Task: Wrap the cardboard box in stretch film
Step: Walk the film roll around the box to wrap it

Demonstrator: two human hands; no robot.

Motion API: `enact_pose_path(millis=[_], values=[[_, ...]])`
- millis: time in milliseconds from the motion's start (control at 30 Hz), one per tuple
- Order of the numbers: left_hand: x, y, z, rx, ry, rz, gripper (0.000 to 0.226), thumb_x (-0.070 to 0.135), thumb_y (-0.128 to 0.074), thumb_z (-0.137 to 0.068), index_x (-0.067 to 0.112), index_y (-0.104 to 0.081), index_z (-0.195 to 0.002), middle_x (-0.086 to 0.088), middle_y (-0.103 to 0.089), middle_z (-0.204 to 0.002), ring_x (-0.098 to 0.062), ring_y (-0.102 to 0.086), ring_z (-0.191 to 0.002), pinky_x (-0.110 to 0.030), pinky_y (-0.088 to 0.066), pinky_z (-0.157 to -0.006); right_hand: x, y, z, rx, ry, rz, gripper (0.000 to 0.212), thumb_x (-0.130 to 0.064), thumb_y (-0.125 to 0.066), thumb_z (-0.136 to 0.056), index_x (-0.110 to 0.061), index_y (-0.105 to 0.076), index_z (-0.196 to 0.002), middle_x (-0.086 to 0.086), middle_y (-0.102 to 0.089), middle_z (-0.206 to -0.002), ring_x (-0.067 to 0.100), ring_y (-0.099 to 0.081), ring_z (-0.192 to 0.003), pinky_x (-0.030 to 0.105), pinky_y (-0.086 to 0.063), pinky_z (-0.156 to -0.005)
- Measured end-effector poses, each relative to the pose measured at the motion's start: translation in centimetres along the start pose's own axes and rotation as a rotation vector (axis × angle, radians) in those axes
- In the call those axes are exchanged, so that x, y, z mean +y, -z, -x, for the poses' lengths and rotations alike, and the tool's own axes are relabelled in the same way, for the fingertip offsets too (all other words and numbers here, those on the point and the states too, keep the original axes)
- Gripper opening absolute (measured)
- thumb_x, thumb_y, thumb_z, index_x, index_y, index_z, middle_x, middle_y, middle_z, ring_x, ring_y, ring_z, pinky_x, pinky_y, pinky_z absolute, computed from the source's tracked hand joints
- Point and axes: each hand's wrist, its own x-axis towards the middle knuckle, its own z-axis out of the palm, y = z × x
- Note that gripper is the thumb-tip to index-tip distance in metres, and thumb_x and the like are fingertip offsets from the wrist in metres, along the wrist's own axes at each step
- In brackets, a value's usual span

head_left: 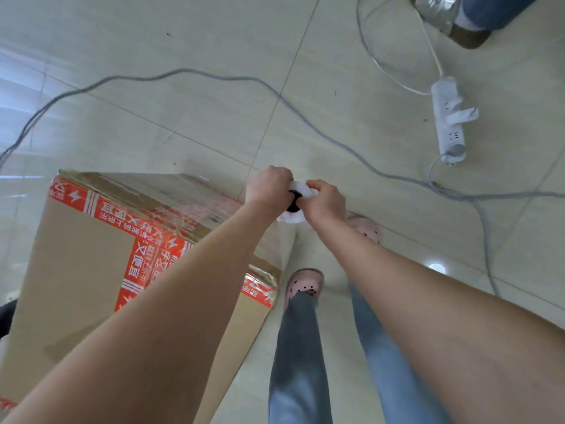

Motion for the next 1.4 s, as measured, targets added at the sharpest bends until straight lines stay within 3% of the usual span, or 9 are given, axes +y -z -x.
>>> enact_pose_path(millis=[267, 400, 533, 600, 733, 1033, 1100, 1233, 1400], values=[[-3.6, 0.3, -0.8, 0.121, 0.369, 0.548, 0.027, 0.028, -0.062, -0.081, 0.002, -0.061, -0.083, -0.012, -0.068, -0.075, -0.028, -0.068, -0.072, -0.036, -0.058, -0.068, -4.4, -1.3, -1.5, -0.014, 0.095, 0.088, 0.052, -0.021, -0.063, -0.080, -0.018, -0.049, -0.130, 0.004, -0.056, -0.126, 0.024, -0.056, -0.111, 0.027, -0.045, -0.083], [-4.6, 0.4, -0.9, 0.092, 0.527, 0.783, 0.027, 0.030, -0.059, -0.084, 0.006, -0.054, -0.071, -0.014, -0.069, -0.067, -0.027, -0.070, -0.061, -0.040, -0.060, -0.068, -6.4, -2.6, -2.2, -0.096, 0.083, 0.114, 0.040, -0.017, -0.059, -0.082, -0.017, -0.053, -0.121, 0.005, -0.061, -0.114, 0.026, -0.062, -0.091, 0.033, -0.053, -0.079], [-4.6, 1.9, -1.7, 0.109, 0.368, 0.522, 0.017, 0.021, -0.058, -0.085, 0.005, -0.054, -0.089, -0.014, -0.065, -0.092, -0.030, -0.062, -0.080, -0.032, -0.048, -0.064, -7.5, -2.8, -3.0, -0.091, 0.164, 0.229, 0.008, -0.009, -0.054, -0.079, -0.015, -0.056, -0.085, 0.005, -0.058, -0.085, 0.027, -0.053, -0.078, 0.032, -0.049, -0.069], [-4.2, 2.8, -2.2, 0.140, 0.241, 0.348, 0.026, 0.014, -0.055, -0.086, 0.008, -0.057, -0.111, -0.015, -0.064, -0.103, -0.033, -0.061, -0.094, -0.034, -0.043, -0.068, -7.6, -2.7, -3.4, -0.106, 0.173, 0.262, 0.012, -0.006, -0.053, -0.077, -0.013, -0.047, -0.069, 0.003, -0.052, -0.070, 0.027, -0.049, -0.072, 0.036, -0.051, -0.068], [-3.3, 3.4, -3.0, 0.114, 0.175, 0.214, 0.028, 0.011, -0.052, -0.086, 0.014, -0.060, -0.112, -0.013, -0.064, -0.105, -0.034, -0.061, -0.097, -0.032, -0.041, -0.065, -8.0, -2.0, -3.7, -0.101, 0.164, 0.297, 0.023, -0.002, -0.049, -0.074, -0.012, -0.035, -0.059, 0.000, -0.041, -0.060, 0.026, -0.041, -0.067, 0.040, -0.049, -0.065], [-3.1, 4.1, -4.2, 0.134, 0.252, 0.297, 0.017, 0.009, -0.052, -0.085, 0.006, -0.059, -0.100, -0.014, -0.063, -0.100, -0.034, -0.062, -0.092, -0.032, -0.038, -0.062, -10.0, -1.1, -5.0, -0.152, 0.205, 0.402, 0.017, -0.009, -0.049, -0.076, -0.019, -0.044, -0.063, 0.001, -0.051, -0.075, 0.026, -0.046, -0.071, 0.030, -0.049, -0.057], [-3.8, 4.4, -4.5, 0.136, 0.291, 0.389, 0.015, 0.011, -0.053, -0.083, 0.006, -0.058, -0.096, -0.013, -0.062, -0.095, -0.032, -0.061, -0.087, -0.030, -0.037, -0.060, -11.1, -1.1, -5.3, -0.188, 0.192, 0.413, 0.013, -0.011, -0.051, -0.077, -0.024, -0.052, -0.075, -0.001, -0.054, -0.086, 0.025, -0.049, -0.077, 0.021, -0.038, -0.053], [-5.8, 4.8, -4.9, 0.120, 0.417, 0.556, 0.010, 0.017, -0.057, -0.082, 0.008, -0.053, -0.085, -0.009, -0.058, -0.083, -0.031, -0.062, -0.082, -0.030, -0.042, -0.059, -13.0, -1.7, -5.5, -0.161, 0.197, 0.341, 0.041, -0.020, -0.065, -0.080, -0.022, -0.061, -0.121, 0.000, -0.062, -0.121, 0.021, -0.059, -0.109, 0.022, -0.041, -0.081], [-8.7, 5.1, -5.1, 0.134, 0.605, 0.817, 0.029, 0.031, -0.058, -0.081, 0.003, -0.060, -0.087, -0.012, -0.069, -0.082, -0.029, -0.069, -0.075, -0.037, -0.059, -0.068, -14.7, -4.1, -4.7, -0.196, 0.156, 0.281, 0.051, -0.028, -0.069, -0.078, -0.020, -0.052, -0.125, 0.001, -0.061, -0.114, 0.023, -0.063, -0.099, 0.029, -0.050, -0.077]])
